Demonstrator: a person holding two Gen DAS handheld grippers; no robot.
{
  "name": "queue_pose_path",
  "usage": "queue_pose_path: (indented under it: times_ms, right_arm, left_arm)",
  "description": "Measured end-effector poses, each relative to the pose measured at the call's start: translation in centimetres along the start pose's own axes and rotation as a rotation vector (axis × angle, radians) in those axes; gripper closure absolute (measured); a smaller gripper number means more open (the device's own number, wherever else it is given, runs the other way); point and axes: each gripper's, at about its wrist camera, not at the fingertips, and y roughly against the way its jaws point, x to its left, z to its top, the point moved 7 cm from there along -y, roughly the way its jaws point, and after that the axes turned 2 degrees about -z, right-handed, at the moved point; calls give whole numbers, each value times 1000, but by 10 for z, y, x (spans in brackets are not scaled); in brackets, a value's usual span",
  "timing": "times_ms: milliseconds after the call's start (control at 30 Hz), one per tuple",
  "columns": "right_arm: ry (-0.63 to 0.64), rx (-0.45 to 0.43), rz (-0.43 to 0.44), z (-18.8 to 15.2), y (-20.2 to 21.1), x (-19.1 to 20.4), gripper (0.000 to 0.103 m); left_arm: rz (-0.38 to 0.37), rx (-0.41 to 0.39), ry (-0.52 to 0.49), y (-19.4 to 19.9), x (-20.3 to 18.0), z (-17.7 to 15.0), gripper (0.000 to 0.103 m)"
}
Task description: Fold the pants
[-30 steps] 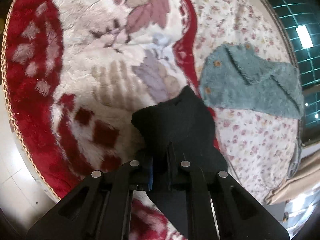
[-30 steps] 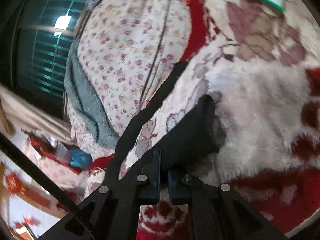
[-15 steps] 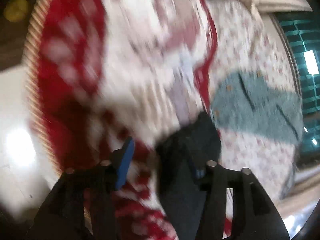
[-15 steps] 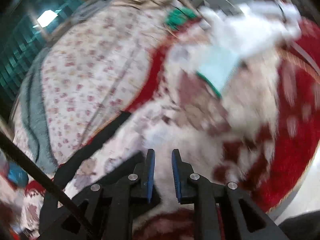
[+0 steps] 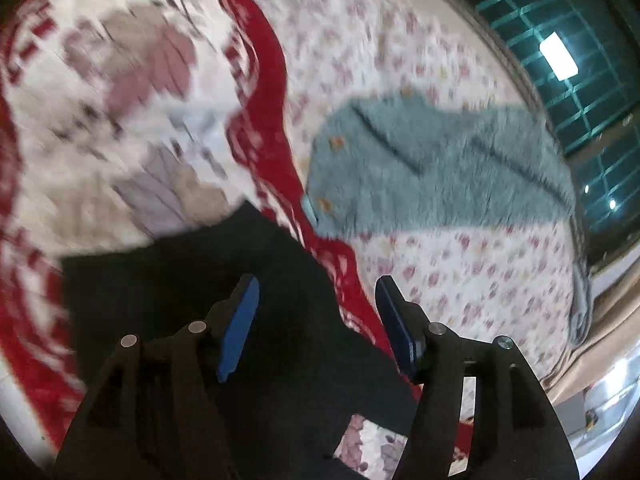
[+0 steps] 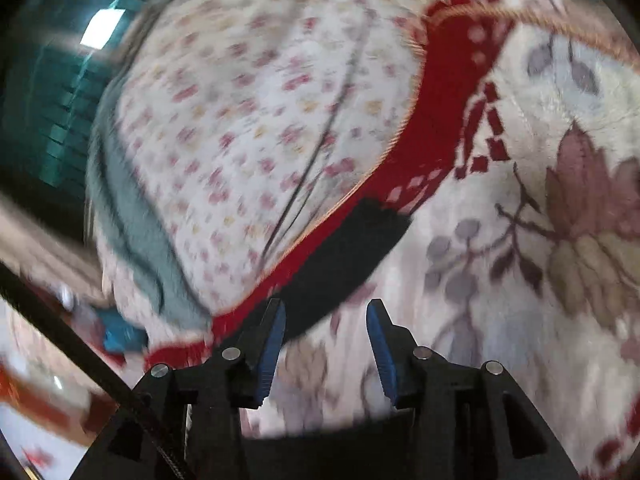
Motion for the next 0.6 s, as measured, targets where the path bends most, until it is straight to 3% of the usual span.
queue_pose_path:
  times_ms: [33, 67, 100, 133, 267, 333, 467, 500, 533, 567, 600]
  right_arm:
    - [-78, 13, 35, 11, -16, -11, 62]
    - [-128, 40, 72, 16, -28, -15, 62]
    - [-178, 73, 105, 20, -41, -20, 62]
    - [-227, 105, 136, 24, -59, -26, 62]
    - [-251, 120, 70, 29, -96, -43, 62]
    - [-254, 131, 42, 30, -113, -50, 62]
    - [-196, 97, 72, 40, -130, -41, 64]
    - [-174, 91, 68, 42, -133, -40, 69]
    - [-139, 109, 31, 43, -140, -41, 91]
    - [-113, 115, -11, 41, -142, -41, 99]
    - [-88, 107, -37, 41, -141, -39, 99]
  left_arm:
    - [13, 30, -2, -12, 1, -7, 43]
    - [35, 113, 31, -26, 7, -18, 43]
    - [2, 158, 65, -32, 10, -24, 43]
    - [-13, 169, 83, -35, 11, -22, 43]
    - [11, 146, 46, -38, 7, -19, 43]
    - [5, 135, 32, -38, 5, -16, 43]
    - [2, 172, 73, -46, 10, -21, 43]
    - [5, 184, 83, -48, 12, -23, 43]
    - [7, 188, 86, -48, 14, -23, 43]
    - [8, 189, 87, -48, 14, -22, 43]
    - [10, 184, 84, -47, 14, -21, 43]
